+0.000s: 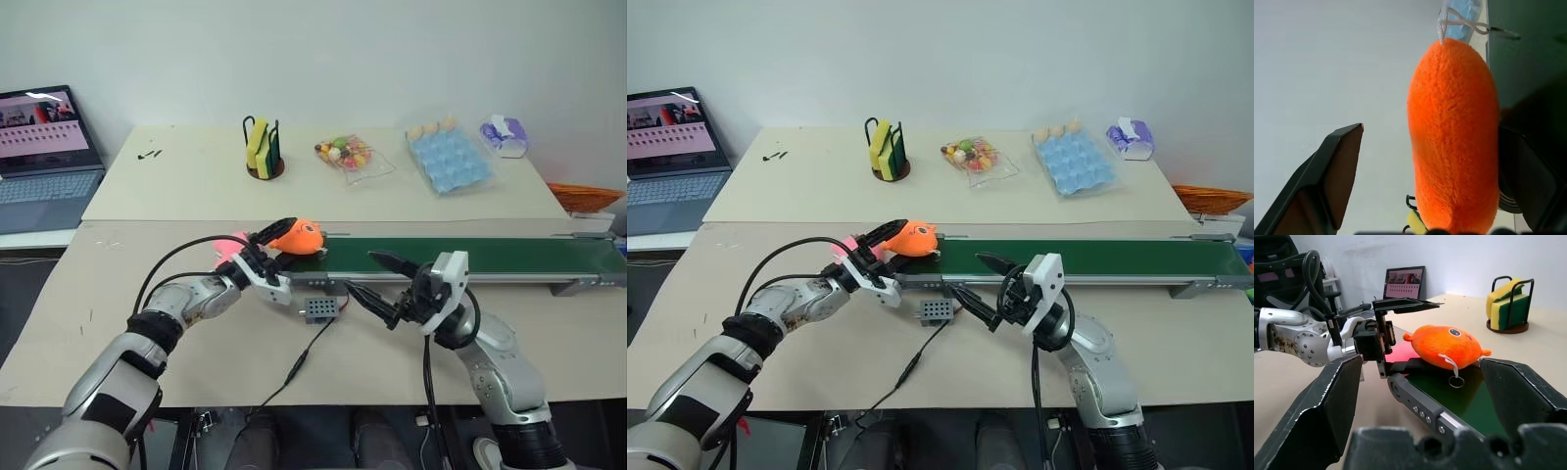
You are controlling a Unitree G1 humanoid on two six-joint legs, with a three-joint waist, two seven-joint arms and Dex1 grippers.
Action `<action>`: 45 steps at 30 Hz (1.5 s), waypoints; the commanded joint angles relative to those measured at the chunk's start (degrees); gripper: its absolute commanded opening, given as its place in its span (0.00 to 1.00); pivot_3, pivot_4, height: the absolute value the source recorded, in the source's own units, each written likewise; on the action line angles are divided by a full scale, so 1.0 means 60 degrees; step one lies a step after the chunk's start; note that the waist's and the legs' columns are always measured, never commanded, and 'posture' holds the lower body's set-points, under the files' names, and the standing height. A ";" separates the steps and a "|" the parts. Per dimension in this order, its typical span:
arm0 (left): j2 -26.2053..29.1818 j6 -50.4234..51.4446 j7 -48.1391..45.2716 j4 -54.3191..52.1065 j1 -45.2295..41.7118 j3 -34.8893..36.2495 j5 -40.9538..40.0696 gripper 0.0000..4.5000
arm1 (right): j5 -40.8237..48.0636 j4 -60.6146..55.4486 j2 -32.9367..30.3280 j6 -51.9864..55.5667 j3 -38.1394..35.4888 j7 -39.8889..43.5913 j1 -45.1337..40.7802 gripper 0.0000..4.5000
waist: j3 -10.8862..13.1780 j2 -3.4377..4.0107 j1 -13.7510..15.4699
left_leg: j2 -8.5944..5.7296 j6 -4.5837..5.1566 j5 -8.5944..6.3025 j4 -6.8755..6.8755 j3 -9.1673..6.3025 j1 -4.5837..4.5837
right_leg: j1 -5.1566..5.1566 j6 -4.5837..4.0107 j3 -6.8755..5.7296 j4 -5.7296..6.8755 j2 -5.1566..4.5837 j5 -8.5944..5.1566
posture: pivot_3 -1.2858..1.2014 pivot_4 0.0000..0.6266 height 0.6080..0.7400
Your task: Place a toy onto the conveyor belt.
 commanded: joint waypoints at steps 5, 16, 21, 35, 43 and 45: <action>0.0691 -0.0478 -0.0385 -0.0181 0.0373 -0.0366 0.0321 0.99 | 0.0222 -0.0196 0.0043 -0.0016 -0.0245 -0.0094 -0.0238 1.00 | -0.0001 0.0001 -0.0022 | 0.0001 0.0000 0.0000 0.0001 0.0001 0.0005 | 0.0001 0.0000 0.0001 0.0007 0.0000 0.0000 | 0.52 0.24 1.00; 0.1743 -0.1673 -0.1967 -0.0586 0.0377 -0.0244 -0.0172 0.99 | 0.0211 -0.0116 0.0141 -0.0085 -0.0253 -0.0221 -0.0294 1.00 | -0.0006 0.0009 0.0009 | 0.0001 0.0000 0.0000 0.0000 0.0004 0.0012 | 0.0005 -0.0001 0.0005 0.0012 0.0000 0.0000 | 0.52 0.24 1.00; 0.1508 -0.1761 -0.2525 -0.0690 -0.0209 0.0000 -0.0462 0.99 | 0.0163 -0.0135 0.0272 -0.0132 -0.0195 -0.0259 -0.0228 1.00 | -0.0006 0.0009 0.0045 | 0.0000 -0.0001 0.0001 0.0005 0.0004 -0.0019 | -0.0019 -0.0001 0.0004 0.0011 0.0002 0.0000 | 0.52 0.24 1.00; 0.1029 -0.1528 -0.3517 -0.1696 -0.0543 0.0686 -0.1106 0.99 | 0.0047 -0.0122 0.0395 -0.0173 -0.0114 -0.0253 -0.0090 1.00 | -0.0006 0.0009 0.0046 | 0.0000 0.0000 0.0001 0.0015 0.0001 -0.0033 | -0.0024 0.0002 0.0001 0.0010 0.0002 0.0002 | 0.52 0.24 1.00; 0.0970 -0.1363 -0.3858 -0.1786 -0.0321 0.0858 -0.1455 0.99 | 0.0062 -0.0104 0.0378 -0.0155 -0.0149 -0.0228 -0.0112 1.00 | -0.0006 0.0009 0.0009 | 0.0000 0.0000 0.0001 0.0016 0.0000 -0.0034 | -0.0023 0.0002 0.0001 0.0011 0.0002 0.0002 | 0.52 0.24 1.00; 0.0991 -0.1294 -0.3874 -0.1782 -0.0264 0.0940 -0.1475 0.99 | 0.0056 -0.0106 0.0367 -0.0150 -0.0159 -0.0232 -0.0106 1.00 | -0.0006 0.0009 0.0010 | 0.0000 0.0000 0.0001 0.0016 -0.0001 -0.0033 | -0.0022 0.0002 0.0001 0.0011 0.0002 0.0002 | 0.52 0.24 1.00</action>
